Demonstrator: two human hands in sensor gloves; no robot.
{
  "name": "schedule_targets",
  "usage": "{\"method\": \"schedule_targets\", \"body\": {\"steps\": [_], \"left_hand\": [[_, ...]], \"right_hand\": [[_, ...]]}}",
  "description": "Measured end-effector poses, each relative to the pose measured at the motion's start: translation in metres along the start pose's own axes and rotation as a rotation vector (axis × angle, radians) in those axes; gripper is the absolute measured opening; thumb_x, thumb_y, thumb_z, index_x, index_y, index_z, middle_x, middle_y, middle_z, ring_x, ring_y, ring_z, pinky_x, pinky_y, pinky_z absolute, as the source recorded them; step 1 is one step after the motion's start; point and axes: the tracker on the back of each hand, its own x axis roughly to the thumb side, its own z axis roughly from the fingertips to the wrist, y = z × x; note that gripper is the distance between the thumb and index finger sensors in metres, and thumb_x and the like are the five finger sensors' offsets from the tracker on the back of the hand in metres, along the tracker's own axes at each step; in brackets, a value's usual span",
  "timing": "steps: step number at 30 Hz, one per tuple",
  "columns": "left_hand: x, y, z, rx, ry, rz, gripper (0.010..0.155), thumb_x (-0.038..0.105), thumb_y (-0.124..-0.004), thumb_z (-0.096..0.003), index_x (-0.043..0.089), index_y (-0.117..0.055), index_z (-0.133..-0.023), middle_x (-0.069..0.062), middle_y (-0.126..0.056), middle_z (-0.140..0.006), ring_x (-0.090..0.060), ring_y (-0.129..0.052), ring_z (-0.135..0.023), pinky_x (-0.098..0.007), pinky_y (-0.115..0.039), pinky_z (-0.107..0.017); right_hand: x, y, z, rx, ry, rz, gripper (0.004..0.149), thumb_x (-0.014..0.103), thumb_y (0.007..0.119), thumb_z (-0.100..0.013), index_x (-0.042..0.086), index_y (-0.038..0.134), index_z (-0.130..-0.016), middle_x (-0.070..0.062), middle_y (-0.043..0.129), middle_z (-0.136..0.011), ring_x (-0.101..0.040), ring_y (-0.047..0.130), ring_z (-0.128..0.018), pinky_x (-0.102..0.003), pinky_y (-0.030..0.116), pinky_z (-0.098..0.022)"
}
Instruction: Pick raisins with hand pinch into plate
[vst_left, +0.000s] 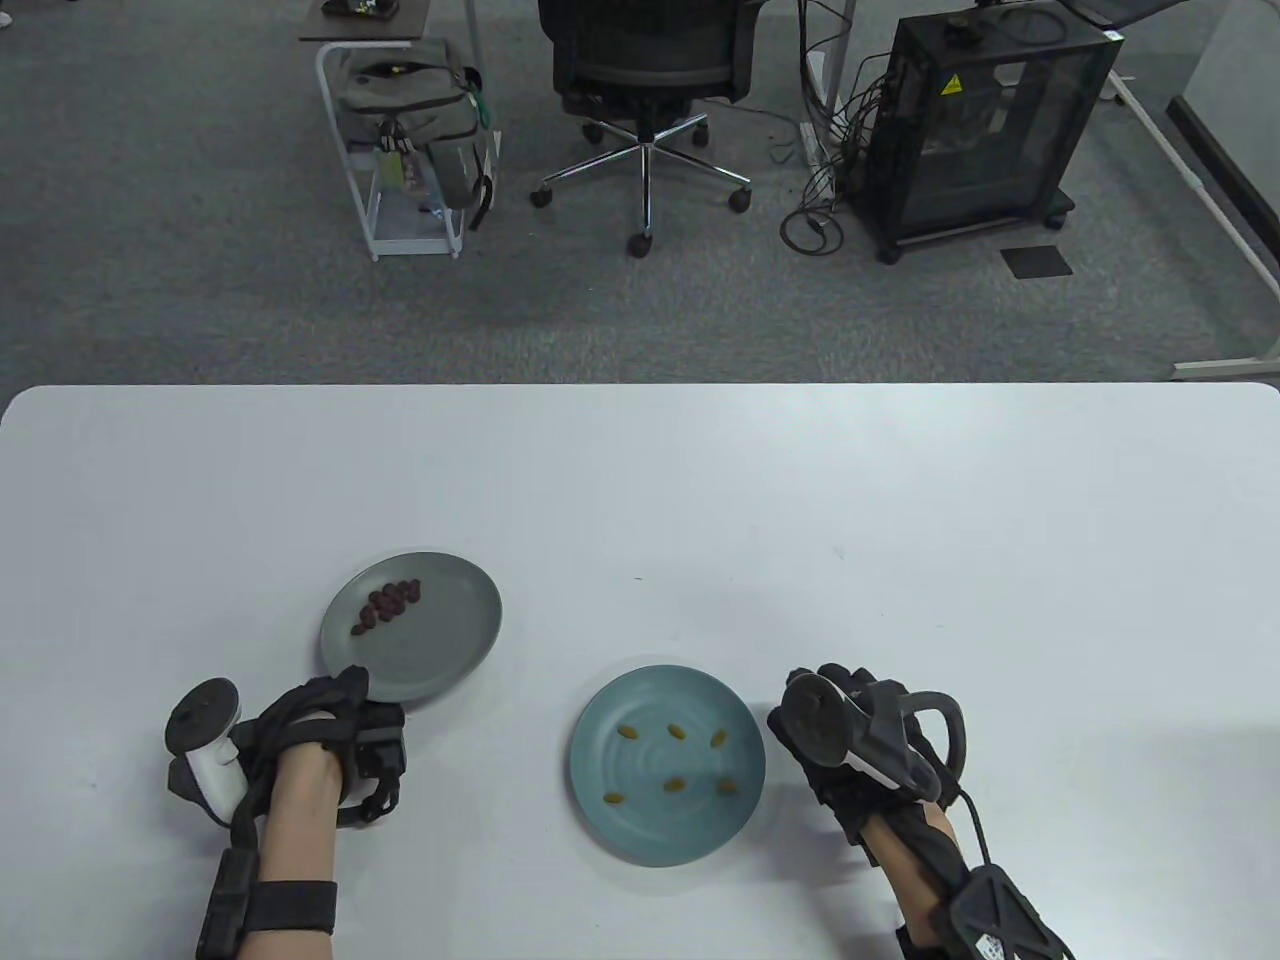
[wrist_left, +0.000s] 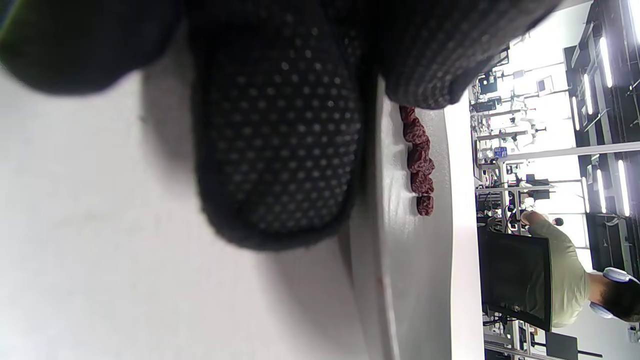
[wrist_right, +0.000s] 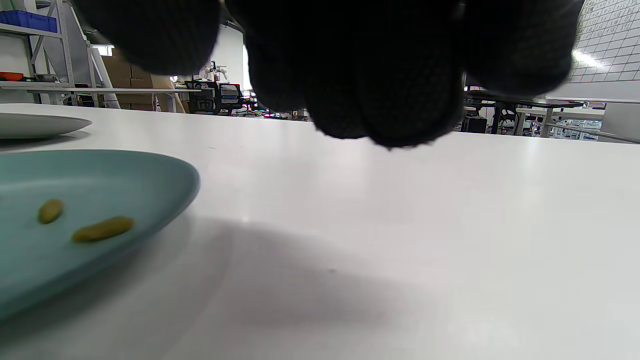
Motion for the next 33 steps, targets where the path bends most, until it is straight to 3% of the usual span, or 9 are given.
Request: {"method": "schedule_targets", "body": {"steps": [16,28,31,33], "left_hand": [[0.002,0.007,0.001,0.002,-0.010,-0.181,0.052,0.035,-0.091,-0.0450,-0.006,-0.083,-0.076,-0.009,-0.115,-0.049,-0.019,-0.118,-0.016,-0.038,-0.092,-0.009],[0.001,0.016,0.004,0.018,0.005,-0.220,0.047,0.034,-0.089,-0.0458,-0.004,-0.086,-0.074,-0.008,-0.116,-0.047,-0.019,-0.117,-0.014,-0.039,-0.091,-0.008],[0.005,0.021,0.009,0.034,-0.007,-0.270,0.050,0.036,-0.087,-0.0467,-0.006,-0.084,-0.074,-0.010,-0.115,-0.047,-0.021,-0.116,-0.014,-0.040,-0.090,-0.009],[0.020,0.027,0.020,0.113,-0.069,-0.379,0.056,0.038,-0.086,-0.0473,-0.009,-0.080,-0.077,-0.014,-0.113,-0.050,-0.022,-0.114,-0.016,-0.040,-0.088,-0.011]], "right_hand": [[0.000,0.003,0.001,0.014,-0.007,0.000,0.056,0.054,0.080,-0.043,0.017,0.086,-0.086,-0.007,0.100,-0.075,-0.026,0.102,-0.052,-0.047,0.086,-0.044],[0.002,0.003,0.002,0.022,-0.026,-0.001,0.057,0.054,0.080,-0.044,0.017,0.086,-0.086,-0.008,0.100,-0.076,-0.027,0.102,-0.052,-0.047,0.086,-0.045],[0.000,0.000,0.003,0.007,-0.021,-0.020,0.057,0.054,0.080,-0.044,0.017,0.085,-0.087,-0.008,0.099,-0.076,-0.027,0.102,-0.053,-0.048,0.086,-0.045],[-0.001,-0.002,0.003,-0.007,-0.020,-0.018,0.058,0.054,0.079,-0.043,0.017,0.085,-0.087,-0.008,0.099,-0.077,-0.027,0.102,-0.054,-0.047,0.086,-0.045]]}}
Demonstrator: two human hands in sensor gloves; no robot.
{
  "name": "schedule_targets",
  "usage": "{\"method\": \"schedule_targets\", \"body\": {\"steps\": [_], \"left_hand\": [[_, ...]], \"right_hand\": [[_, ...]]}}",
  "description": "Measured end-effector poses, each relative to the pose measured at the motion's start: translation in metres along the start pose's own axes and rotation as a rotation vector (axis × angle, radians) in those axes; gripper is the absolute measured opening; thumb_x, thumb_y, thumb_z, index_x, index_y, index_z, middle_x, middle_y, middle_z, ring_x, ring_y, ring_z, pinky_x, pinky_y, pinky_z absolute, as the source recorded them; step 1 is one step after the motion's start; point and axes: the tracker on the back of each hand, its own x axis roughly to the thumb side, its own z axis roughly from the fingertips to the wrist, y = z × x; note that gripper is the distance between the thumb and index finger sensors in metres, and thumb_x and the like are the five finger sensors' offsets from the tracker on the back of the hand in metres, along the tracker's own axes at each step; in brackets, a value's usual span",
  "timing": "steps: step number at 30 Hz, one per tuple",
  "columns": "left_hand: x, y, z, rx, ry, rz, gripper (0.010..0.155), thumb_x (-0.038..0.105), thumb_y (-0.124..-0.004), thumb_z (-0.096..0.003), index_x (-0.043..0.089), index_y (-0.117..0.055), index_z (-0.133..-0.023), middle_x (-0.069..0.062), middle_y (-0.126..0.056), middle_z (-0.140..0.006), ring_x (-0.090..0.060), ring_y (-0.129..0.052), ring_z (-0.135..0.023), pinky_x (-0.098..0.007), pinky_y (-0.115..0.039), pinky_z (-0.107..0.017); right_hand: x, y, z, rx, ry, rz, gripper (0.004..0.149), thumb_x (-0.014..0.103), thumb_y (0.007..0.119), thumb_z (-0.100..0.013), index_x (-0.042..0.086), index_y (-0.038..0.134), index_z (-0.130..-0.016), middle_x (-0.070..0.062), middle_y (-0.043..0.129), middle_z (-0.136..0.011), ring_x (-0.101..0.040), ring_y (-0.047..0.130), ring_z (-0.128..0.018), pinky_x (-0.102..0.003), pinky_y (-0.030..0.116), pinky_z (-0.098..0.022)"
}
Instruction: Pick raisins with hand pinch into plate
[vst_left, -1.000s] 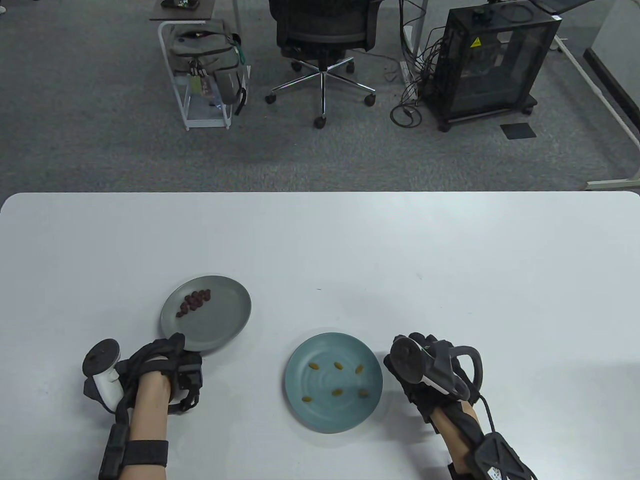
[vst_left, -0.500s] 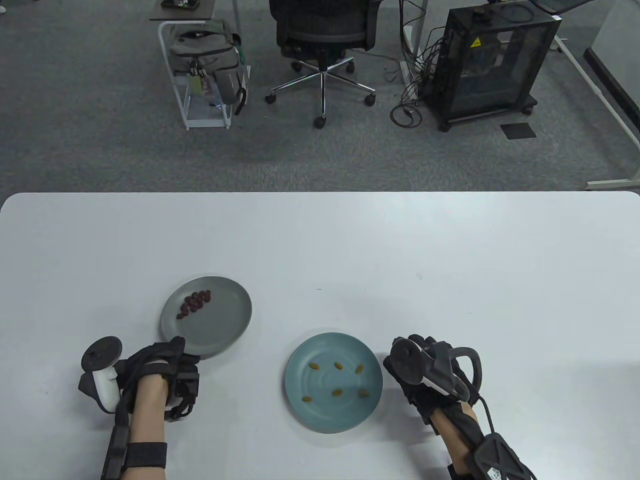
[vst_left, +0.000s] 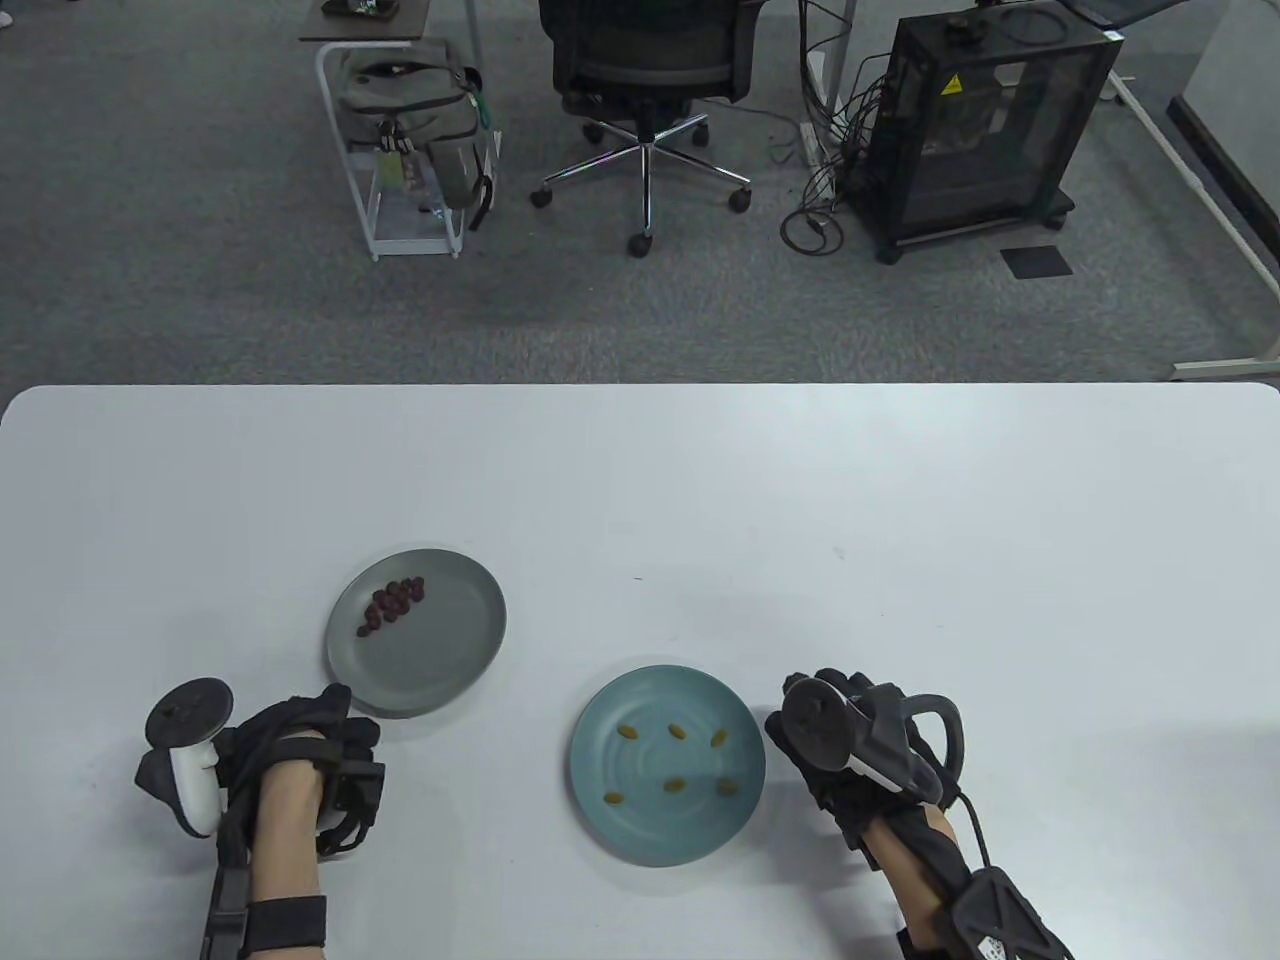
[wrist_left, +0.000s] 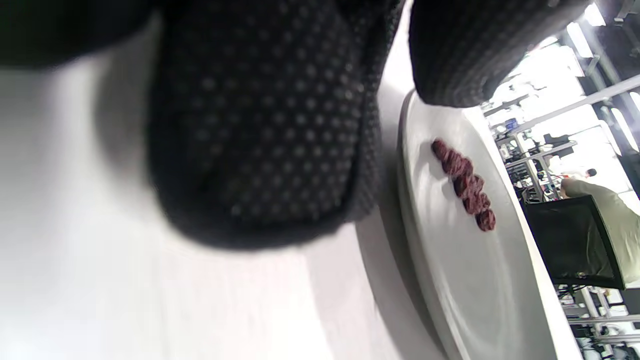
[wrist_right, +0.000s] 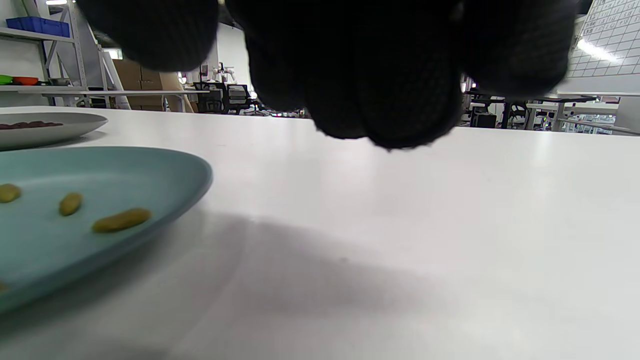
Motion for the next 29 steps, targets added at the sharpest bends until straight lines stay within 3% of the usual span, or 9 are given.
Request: {"method": "schedule_targets", "body": {"steps": [4,8,10,13,15,16,17,22,29], "left_hand": [[0.037,0.012,0.027,0.238,-0.210,-0.290,0.058,0.043,-0.085,-0.0470,-0.005,-0.081,-0.079,-0.013,-0.112,-0.051,-0.023,-0.112,-0.018,-0.041,-0.088,-0.014],[0.072,-0.005,0.061,0.404,-0.449,-0.533,0.065,0.049,-0.083,-0.0475,-0.001,-0.075,-0.088,-0.018,-0.106,-0.069,-0.032,-0.110,-0.038,-0.046,-0.086,-0.026],[0.087,-0.020,0.075,0.439,-0.603,-0.679,0.068,0.055,-0.079,-0.0475,0.005,-0.074,-0.093,-0.019,-0.099,-0.081,-0.036,-0.106,-0.052,-0.049,-0.084,-0.035],[0.097,-0.037,0.088,0.384,-0.743,-0.786,0.075,0.065,-0.069,-0.0472,0.015,-0.063,-0.103,-0.021,-0.070,-0.107,-0.045,-0.084,-0.086,-0.059,-0.071,-0.054],[0.097,-0.047,0.089,0.317,-0.762,-0.819,0.078,0.068,-0.053,-0.0473,0.023,-0.045,-0.111,-0.018,-0.035,-0.119,-0.052,-0.044,-0.107,-0.070,-0.047,-0.067],[0.097,-0.051,0.090,0.289,-0.759,-0.842,0.081,0.069,-0.048,-0.0460,0.023,-0.037,-0.112,-0.014,-0.022,-0.120,-0.052,-0.023,-0.111,-0.075,-0.032,-0.070],[0.097,-0.054,0.089,0.263,-0.767,-0.882,0.082,0.071,-0.047,-0.0464,0.025,-0.032,-0.113,-0.012,-0.016,-0.121,-0.052,-0.014,-0.111,-0.078,-0.022,-0.069],[0.094,-0.063,0.085,0.143,-0.760,-0.930,0.085,0.076,-0.044,-0.0463,0.027,-0.029,-0.114,-0.010,-0.015,-0.122,-0.053,-0.011,-0.111,-0.080,-0.014,-0.068],[0.093,-0.064,0.085,0.156,-0.750,-0.938,0.085,0.076,-0.045,-0.0468,0.024,-0.030,-0.113,-0.011,-0.017,-0.122,-0.053,-0.014,-0.111,-0.080,-0.016,-0.068]], "right_hand": [[0.000,-0.006,0.003,-0.066,0.008,-0.006,0.062,0.056,0.078,-0.043,0.017,0.081,-0.091,-0.009,0.096,-0.082,-0.028,0.100,-0.059,-0.048,0.085,-0.047],[-0.003,-0.010,0.005,-0.091,0.010,-0.025,0.062,0.056,0.078,-0.044,0.016,0.081,-0.091,-0.009,0.096,-0.083,-0.028,0.101,-0.059,-0.049,0.085,-0.048],[-0.004,-0.010,0.007,-0.138,0.002,-0.026,0.064,0.057,0.076,-0.043,0.016,0.080,-0.092,-0.009,0.095,-0.084,-0.029,0.101,-0.061,-0.049,0.085,-0.048],[0.001,-0.007,0.008,-0.166,0.002,-0.015,0.073,0.063,0.070,-0.042,0.019,0.069,-0.100,-0.012,0.081,-0.101,-0.035,0.089,-0.082,-0.055,0.077,-0.059],[0.005,-0.001,0.007,-0.116,0.006,-0.007,0.081,0.069,0.064,-0.040,0.028,0.052,-0.109,-0.011,0.051,-0.119,-0.050,0.053,-0.105,-0.070,0.057,-0.069],[0.007,0.001,0.007,-0.052,0.018,-0.006,0.084,0.072,0.058,-0.039,0.031,0.041,-0.111,-0.010,0.033,-0.123,-0.055,0.034,-0.107,-0.076,0.042,-0.071],[0.008,0.003,0.007,-0.013,0.023,-0.017,0.086,0.073,0.054,-0.040,0.032,0.031,-0.112,-0.009,0.018,-0.124,-0.056,0.020,-0.107,-0.078,0.032,-0.071],[0.008,0.003,0.007,-0.071,0.018,0.028,0.088,0.074,0.052,-0.039,0.031,0.025,-0.111,-0.012,0.010,-0.122,-0.055,0.012,-0.106,-0.078,0.027,-0.070],[0.003,0.005,0.006,-0.081,0.047,0.014,0.088,0.072,0.054,-0.040,0.029,0.026,-0.111,-0.013,0.011,-0.121,-0.055,0.012,-0.106,-0.077,0.026,-0.070]]}}
